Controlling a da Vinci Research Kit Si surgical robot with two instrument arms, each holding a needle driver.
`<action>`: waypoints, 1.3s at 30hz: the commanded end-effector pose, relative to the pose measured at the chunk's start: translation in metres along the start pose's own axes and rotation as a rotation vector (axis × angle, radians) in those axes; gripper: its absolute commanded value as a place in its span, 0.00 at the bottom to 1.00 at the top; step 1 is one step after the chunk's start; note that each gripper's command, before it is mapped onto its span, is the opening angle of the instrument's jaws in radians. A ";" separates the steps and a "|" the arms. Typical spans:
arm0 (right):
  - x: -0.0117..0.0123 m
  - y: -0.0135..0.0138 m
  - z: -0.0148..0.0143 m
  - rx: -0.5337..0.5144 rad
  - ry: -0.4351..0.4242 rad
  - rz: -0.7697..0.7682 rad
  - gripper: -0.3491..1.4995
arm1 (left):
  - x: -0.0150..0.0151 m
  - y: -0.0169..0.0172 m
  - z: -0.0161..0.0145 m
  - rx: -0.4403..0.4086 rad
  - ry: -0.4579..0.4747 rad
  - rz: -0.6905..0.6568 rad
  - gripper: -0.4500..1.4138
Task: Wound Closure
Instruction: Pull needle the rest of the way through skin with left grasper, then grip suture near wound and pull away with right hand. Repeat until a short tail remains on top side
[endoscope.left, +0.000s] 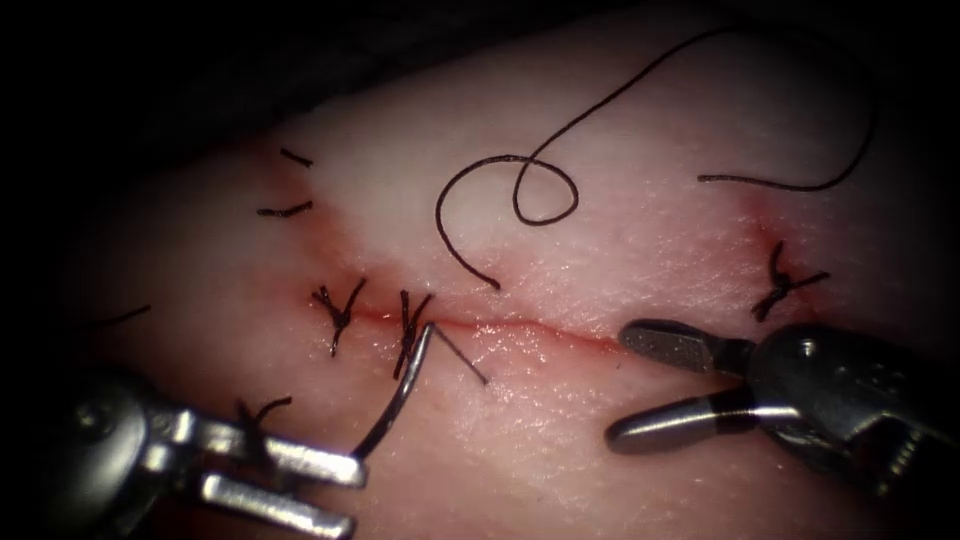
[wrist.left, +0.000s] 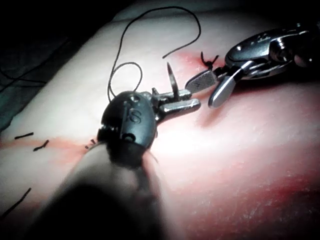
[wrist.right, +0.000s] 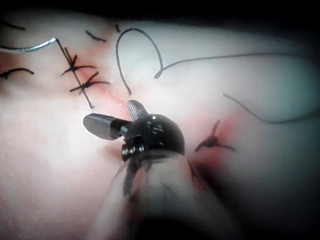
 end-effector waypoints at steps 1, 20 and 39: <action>0.0020 -0.0010 0.0014 -0.003 0.007 -0.027 0.75 | 0.0009 -0.0012 0.0002 0.017 0.008 0.047 0.00; -0.0019 -0.0021 0.0083 -0.070 -0.038 -0.124 0.60 | 0.0073 -0.0059 -0.0025 0.244 0.116 0.314 0.00; -0.0031 -0.0013 0.0112 -0.116 -0.123 -0.098 0.00 | 0.0062 -0.0024 -0.0034 0.257 0.122 0.349 0.00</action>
